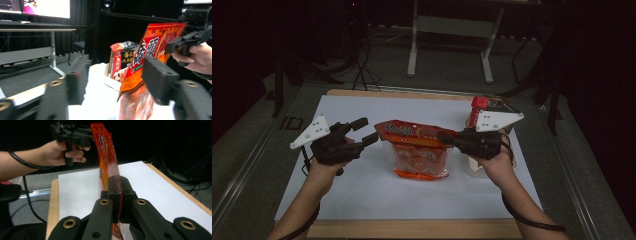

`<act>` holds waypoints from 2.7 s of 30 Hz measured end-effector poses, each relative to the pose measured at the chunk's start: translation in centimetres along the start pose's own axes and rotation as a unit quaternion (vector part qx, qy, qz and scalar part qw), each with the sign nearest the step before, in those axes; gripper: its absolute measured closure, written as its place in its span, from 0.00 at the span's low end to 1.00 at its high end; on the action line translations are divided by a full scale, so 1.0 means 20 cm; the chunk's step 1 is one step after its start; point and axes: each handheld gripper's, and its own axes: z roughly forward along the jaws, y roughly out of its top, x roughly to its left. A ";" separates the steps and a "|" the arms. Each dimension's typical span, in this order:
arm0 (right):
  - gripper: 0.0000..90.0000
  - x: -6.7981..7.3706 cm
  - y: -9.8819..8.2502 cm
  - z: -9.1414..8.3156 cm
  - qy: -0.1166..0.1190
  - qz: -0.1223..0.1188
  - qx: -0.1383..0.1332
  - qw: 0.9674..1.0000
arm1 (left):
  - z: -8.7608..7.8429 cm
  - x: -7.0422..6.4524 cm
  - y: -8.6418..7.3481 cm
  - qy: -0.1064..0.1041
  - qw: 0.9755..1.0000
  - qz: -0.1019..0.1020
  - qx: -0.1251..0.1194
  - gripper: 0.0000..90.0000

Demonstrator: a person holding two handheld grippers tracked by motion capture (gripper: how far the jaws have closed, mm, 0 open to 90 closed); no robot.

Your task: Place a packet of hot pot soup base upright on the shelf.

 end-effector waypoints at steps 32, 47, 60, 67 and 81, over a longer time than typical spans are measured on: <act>1.00 -0.18 0.16 -0.63 -0.100 0.012 -0.047 0.994 | 0.07 -0.26 -0.51 -0.039 0.987 -0.006 0.153 0.09; 1.00 -0.31 -0.01 -0.86 -0.157 0.046 -0.032 0.986 | 0.02 -0.30 -0.53 -0.032 0.987 -0.002 0.160 0.08; 1.00 -0.42 -0.13 -0.78 -0.159 0.066 -0.015 0.985 | 0.02 -0.27 -0.57 -0.028 0.986 -0.008 0.165 0.08; 1.00 -0.45 -0.18 -0.74 -0.155 0.076 -0.021 0.985 | 0.02 -0.27 -0.58 -0.026 0.986 -0.011 0.164 0.08; 1.00 -0.42 -0.39 -0.75 -0.165 0.111 -0.036 0.979 | 0.03 -0.26 -0.59 -0.024 0.986 -0.011 0.167 0.08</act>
